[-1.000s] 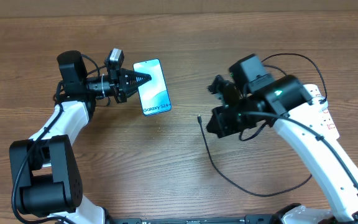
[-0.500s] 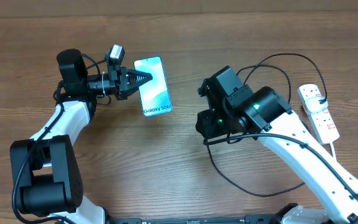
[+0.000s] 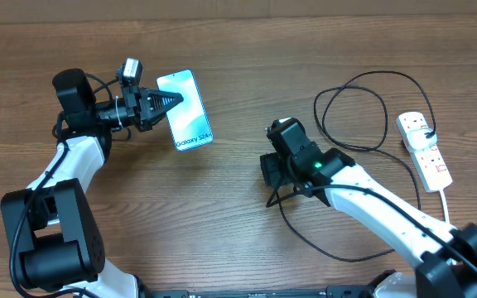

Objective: Plug charger to phone and switch on socket
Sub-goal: 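Grasp the USB-C plug with the right gripper and lift it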

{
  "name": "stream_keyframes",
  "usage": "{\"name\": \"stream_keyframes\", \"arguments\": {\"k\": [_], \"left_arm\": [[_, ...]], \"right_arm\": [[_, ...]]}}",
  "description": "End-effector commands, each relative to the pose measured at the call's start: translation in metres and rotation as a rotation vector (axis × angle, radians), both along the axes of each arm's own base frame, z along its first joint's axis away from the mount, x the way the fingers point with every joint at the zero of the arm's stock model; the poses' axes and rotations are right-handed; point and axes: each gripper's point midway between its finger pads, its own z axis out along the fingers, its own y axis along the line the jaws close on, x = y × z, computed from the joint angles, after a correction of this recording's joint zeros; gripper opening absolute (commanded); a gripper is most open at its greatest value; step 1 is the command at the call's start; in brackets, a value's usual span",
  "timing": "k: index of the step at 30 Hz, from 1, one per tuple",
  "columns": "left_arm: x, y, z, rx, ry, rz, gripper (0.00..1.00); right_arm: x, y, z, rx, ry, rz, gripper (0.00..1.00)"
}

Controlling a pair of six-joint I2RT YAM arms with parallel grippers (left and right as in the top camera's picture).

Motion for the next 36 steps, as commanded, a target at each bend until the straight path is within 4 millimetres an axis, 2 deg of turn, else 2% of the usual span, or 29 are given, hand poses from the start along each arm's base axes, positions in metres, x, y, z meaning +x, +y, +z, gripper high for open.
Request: {"name": "stream_keyframes", "arguments": {"k": [1,2,7,12,18,23,29,32,35,36], "left_arm": [[-0.005,-0.003,0.005,-0.004,-0.042,-0.034,0.04],[-0.005,-0.003,0.005,-0.004,-0.042,-0.035,0.04],[-0.006,-0.005,0.005,-0.004,-0.042,-0.039,0.04],[-0.006,-0.005,0.005,-0.004,-0.042,-0.04,0.04],[-0.007,-0.005,0.005,-0.007,-0.043,-0.044,0.04],[-0.007,-0.005,0.006,-0.008,-0.043,-0.048,0.04],[-0.008,-0.005,0.006,-0.011,-0.043,-0.054,0.04],[-0.008,-0.005,0.006,-0.011,-0.043,-0.054,0.03],[-0.008,-0.005,0.006,-0.011,-0.043,-0.054,0.04],[-0.008,-0.005,0.006,-0.011,-0.042,-0.054,0.04]], "right_arm": [[0.004,-0.005,-0.021,-0.069,0.019,0.009,0.59],[0.003,-0.003,-0.026,-0.069,0.043,0.016,0.56],[0.002,0.015,-0.046,-0.036,0.135,0.049,0.52],[0.01,0.032,-0.05,0.016,0.149,0.07,0.52],[0.01,0.028,-0.072,-0.02,0.184,0.057,0.48],[0.012,0.021,-0.075,-0.055,0.172,0.036,0.43],[0.029,0.016,-0.065,-0.092,0.11,0.005,0.53],[0.03,0.016,-0.067,-0.07,0.126,0.003,0.53],[0.014,0.029,-0.084,-0.008,0.224,0.047,0.41],[0.012,0.03,-0.087,-0.013,0.236,0.052,0.33]]}}
